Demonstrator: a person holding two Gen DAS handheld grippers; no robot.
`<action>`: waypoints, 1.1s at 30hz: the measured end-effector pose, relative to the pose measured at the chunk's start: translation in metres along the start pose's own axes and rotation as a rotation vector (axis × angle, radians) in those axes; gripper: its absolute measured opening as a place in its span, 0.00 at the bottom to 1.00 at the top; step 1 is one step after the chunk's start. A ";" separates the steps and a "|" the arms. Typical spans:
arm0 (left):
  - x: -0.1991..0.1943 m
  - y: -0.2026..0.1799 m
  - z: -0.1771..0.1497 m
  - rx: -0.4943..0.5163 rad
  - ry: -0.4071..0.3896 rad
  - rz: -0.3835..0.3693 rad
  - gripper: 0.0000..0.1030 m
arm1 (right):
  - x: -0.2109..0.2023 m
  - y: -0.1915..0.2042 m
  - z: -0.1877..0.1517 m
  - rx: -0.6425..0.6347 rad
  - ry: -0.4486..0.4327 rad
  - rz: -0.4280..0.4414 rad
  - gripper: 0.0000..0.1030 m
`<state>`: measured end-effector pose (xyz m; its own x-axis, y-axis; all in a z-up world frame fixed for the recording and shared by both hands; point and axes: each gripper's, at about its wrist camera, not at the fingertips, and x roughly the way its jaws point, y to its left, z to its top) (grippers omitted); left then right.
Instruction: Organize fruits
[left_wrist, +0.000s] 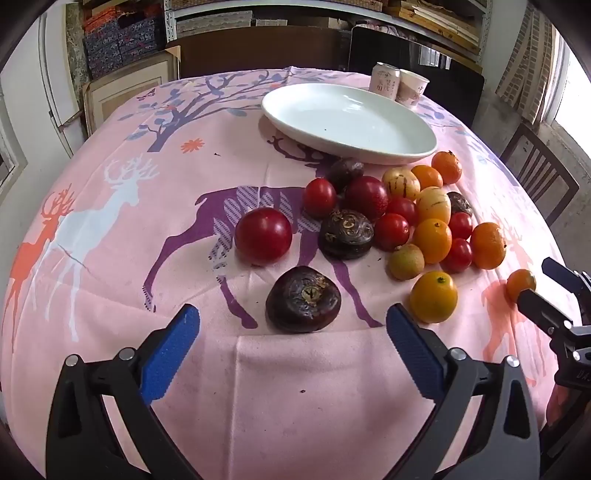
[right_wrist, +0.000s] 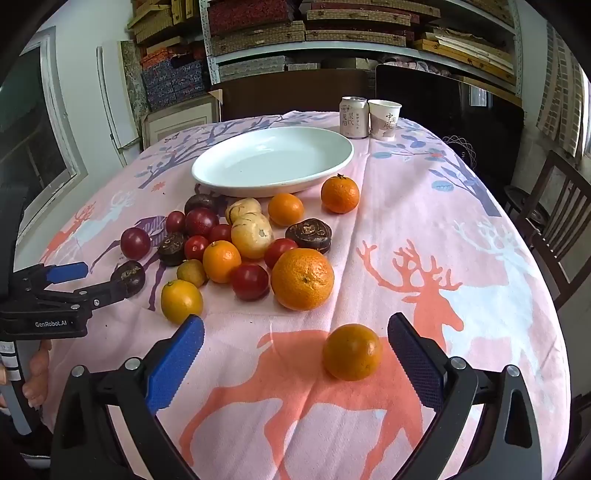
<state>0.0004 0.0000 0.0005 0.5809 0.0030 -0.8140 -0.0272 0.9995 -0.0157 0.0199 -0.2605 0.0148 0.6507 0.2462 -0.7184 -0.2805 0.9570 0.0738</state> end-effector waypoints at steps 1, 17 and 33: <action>0.000 0.000 0.000 -0.007 -0.001 -0.010 0.96 | -0.001 0.000 -0.001 0.003 0.000 -0.004 0.97; 0.014 -0.002 0.004 -0.003 0.025 -0.035 0.96 | 0.028 -0.005 0.009 0.092 0.076 0.031 0.97; 0.019 -0.001 0.004 -0.014 0.021 -0.027 0.96 | 0.027 0.007 0.017 0.100 0.071 0.063 0.97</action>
<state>0.0149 -0.0010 -0.0122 0.5643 -0.0246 -0.8252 -0.0236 0.9987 -0.0459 0.0475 -0.2444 0.0079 0.5816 0.2983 -0.7568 -0.2454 0.9513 0.1864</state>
